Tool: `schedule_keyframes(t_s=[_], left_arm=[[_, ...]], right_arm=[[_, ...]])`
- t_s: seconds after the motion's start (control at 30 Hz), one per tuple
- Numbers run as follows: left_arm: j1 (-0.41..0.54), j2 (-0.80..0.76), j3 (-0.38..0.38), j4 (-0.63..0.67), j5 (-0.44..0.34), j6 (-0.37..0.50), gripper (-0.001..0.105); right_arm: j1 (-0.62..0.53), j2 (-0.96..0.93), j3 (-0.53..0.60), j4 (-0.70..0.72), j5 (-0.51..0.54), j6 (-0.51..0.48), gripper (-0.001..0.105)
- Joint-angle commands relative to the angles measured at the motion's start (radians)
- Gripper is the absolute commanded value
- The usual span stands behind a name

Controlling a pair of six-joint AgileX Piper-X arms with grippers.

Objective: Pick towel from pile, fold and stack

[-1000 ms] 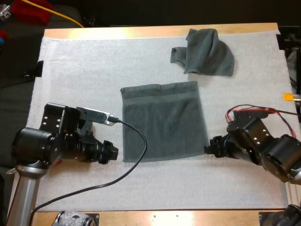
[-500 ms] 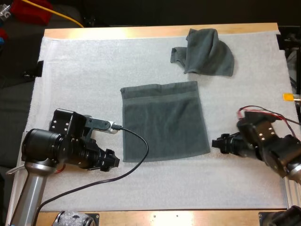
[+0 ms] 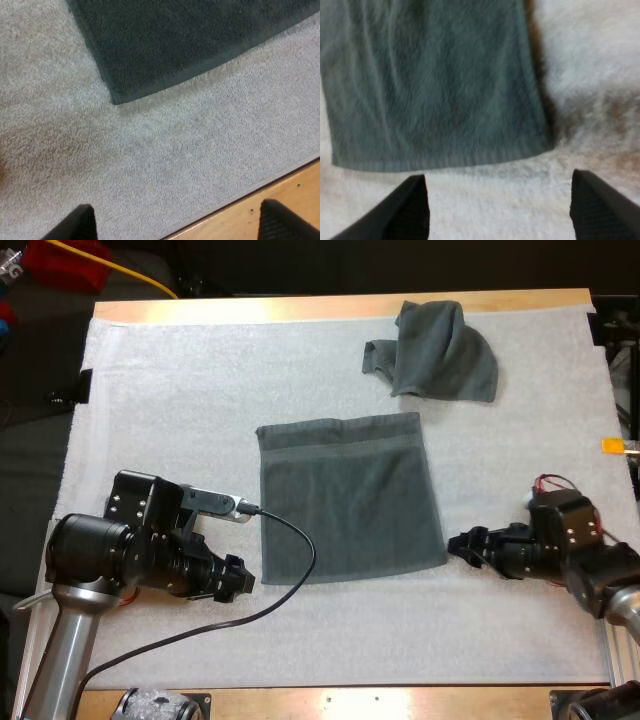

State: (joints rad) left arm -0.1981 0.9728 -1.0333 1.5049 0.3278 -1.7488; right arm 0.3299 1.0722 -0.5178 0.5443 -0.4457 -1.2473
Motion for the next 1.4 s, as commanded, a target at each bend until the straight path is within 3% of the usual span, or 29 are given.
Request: schedule_keyframes(t_s=[0.0, 0.43, 1.03, 1.1, 1.23, 1.37], left_arm=[[-0.005, -0.008, 0.0, -0.006, 0.006, 0.004, 0.064], [-0.005, -0.008, 0.0, -0.006, 0.006, 0.004, 0.064], [-0.005, -0.008, 0.0, -0.006, 0.006, 0.004, 0.064], [-0.005, -0.008, 0.0, -0.006, 0.006, 0.004, 0.064], [-0.005, -0.008, 0.0, -0.006, 0.006, 0.004, 0.064], [-0.005, -0.008, 0.0, -0.006, 0.006, 0.004, 0.064]], right_arm=[[-0.004, 0.022, 0.008, -0.049, -0.03, 0.018, 0.059], [0.0, 0.273, 0.01, -0.185, -0.075, 0.048, 0.059], [0.002, 0.375, 0.01, -0.24, -0.142, 0.063, 0.058], [0.002, 0.375, 0.01, -0.24, -0.142, 0.069, 0.052], [0.002, 0.375, 0.01, -0.24, -0.141, 0.071, 0.029], [0.002, 0.375, 0.01, -0.24, -0.134, 0.071, 0.016]])
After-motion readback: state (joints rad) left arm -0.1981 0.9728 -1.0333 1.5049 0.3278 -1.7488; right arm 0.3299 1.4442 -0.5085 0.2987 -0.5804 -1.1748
